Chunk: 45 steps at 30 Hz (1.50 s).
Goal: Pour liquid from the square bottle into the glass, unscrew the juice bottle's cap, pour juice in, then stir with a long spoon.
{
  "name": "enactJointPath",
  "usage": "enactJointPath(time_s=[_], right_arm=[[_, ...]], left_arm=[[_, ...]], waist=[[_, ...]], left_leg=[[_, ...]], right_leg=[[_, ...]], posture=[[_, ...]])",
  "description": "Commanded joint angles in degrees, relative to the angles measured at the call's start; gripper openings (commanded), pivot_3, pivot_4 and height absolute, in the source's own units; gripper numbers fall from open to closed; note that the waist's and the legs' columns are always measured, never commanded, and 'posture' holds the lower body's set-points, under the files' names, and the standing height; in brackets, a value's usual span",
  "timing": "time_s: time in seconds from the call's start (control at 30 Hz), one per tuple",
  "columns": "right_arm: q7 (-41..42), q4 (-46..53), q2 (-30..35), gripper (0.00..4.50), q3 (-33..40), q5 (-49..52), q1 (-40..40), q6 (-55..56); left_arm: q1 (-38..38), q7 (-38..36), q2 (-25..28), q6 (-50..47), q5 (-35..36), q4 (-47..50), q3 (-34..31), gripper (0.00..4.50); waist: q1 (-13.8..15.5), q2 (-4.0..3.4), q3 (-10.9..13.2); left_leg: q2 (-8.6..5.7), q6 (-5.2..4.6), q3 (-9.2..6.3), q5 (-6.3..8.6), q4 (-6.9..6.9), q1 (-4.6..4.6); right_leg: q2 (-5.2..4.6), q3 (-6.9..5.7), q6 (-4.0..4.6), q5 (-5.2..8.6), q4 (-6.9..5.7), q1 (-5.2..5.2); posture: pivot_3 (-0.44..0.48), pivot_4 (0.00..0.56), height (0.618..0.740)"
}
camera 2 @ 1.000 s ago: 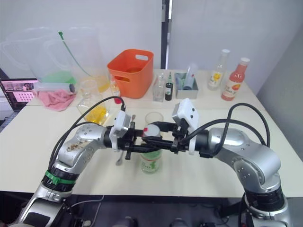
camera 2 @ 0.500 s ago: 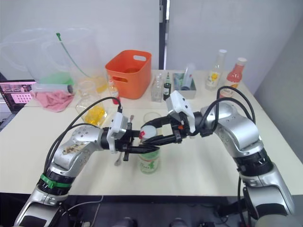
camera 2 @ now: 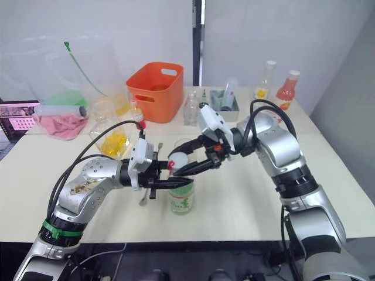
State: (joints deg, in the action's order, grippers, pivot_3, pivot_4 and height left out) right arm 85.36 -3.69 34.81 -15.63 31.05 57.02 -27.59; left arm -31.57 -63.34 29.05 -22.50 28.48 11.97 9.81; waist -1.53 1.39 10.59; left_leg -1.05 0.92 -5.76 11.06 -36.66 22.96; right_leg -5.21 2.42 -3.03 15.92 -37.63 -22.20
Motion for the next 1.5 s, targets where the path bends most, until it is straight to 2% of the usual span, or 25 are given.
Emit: enactJointPath(time_s=[0.03, 0.37, 0.53, 0.73, 0.9, 1.13, 1.33, 1.5], right_arm=[[-3.36, 2.78, 0.97, 1.73, 6.27, 2.33, 2.78, -3.1], [-6.64, 6.1, 3.5, 1.62, 11.32, 4.79, 2.18, -8.43], [-8.98, 7.59, 4.86, 1.62, 14.12, 6.96, 1.59, -11.13], [-14.97, 10.95, 5.99, 1.61, 21.0, 13.4, 0.67, -18.63], [-18.78, 13.23, 7.97, 1.61, 23.59, 14.57, -1.68, -20.53], [-25.03, 9.87, 12.89, 1.61, 27.59, 7.33, -10.67, -14.81], [-32.97, 3.77, 13.95, 1.61, 29.92, -1.72, -18.83, -7.04], [-38.69, -1.65, 13.04, 1.61, 29.33, -8.29, -22.45, -0.79]], left_arm=[[0.37, 0.53, 0.52, -0.1, -2.83, -0.96, 1.81, 1.42], [-1.25, -0.91, 0.27, 1.52, -3.0, -3.65, 2.63, 1.42], [-1.38, -0.94, 0.05, 1.88, -2.85, -3.95, 3.05, 1.42], [-1.53, -1.46, -0.28, 2.52, -2.91, -4.76, 3.44, 1.42], [-1.88, -1.63, -0.68, 2.72, -3.0, -5.24, 3.65, 1.42], [-2.53, -2.34, -1.31, 3.08, -3.12, -6.54, 3.59, 1.42], [-2.52, -2.74, -1.57, 2.87, -3.06, -6.79, 3.5, 1.42], [-2.57, -2.64, -1.82, 2.84, -3.16, -6.79, 3.51, 1.42]], waist=[[0.11, 0.0, 0.01], [0.33, -0.01, 0.06], [0.62, 0.0, 0.07], [0.44, -0.01, 0.06], [0.65, -0.01, 0.06], [0.78, 0.0, 0.06], [0.75, -0.01, 0.05], [0.72, -0.02, 0.05]], left_leg=[[-0.01, 0.01, 0.0, 0.0, 0.0, 0.06], [-0.04, 0.01, -0.01, -0.01, -0.01, 0.42], [-0.1, 0.01, 0.0, -0.01, -0.1, 0.92], [-0.11, 0.0, 0.03, 0.0, -0.09, 0.79], [-0.1, 0.0, 0.04, 0.0, -0.1, 0.79], [-0.13, 0.0, 0.07, 0.0, -0.12, 0.8], [-0.11, -0.01, 0.12, 0.0, -0.13, 0.79], [-0.12, -0.01, 0.13, 0.0, -0.13, 0.77]], right_leg=[[0.0, 0.0, 0.0, 0.0, 0.0, -0.05], [-0.03, -0.01, 0.01, -0.01, -0.01, -0.41], [-0.08, 0.01, 0.04, -0.03, -0.31, -1.0], [-0.09, 0.02, 0.04, -0.03, -0.32, -0.88], [-0.09, 0.02, 0.03, -0.02, -0.31, -0.84], [-0.11, 0.02, 0.03, -0.02, -0.29, -0.82], [-0.09, 0.06, 0.03, -0.02, -0.31, -0.82], [-0.1, 0.07, 0.03, -0.02, -0.32, -0.81]], posture=[[0.0, 0.15, 0.74], [0.0, 0.15, 0.74], [0.0, 0.15, 0.74], [0.0, 0.15, 0.74], [0.0, 0.15, 0.74], [0.0, 0.15, 0.74], [0.0, 0.15, 0.74], [0.0, 0.15, 0.74]])
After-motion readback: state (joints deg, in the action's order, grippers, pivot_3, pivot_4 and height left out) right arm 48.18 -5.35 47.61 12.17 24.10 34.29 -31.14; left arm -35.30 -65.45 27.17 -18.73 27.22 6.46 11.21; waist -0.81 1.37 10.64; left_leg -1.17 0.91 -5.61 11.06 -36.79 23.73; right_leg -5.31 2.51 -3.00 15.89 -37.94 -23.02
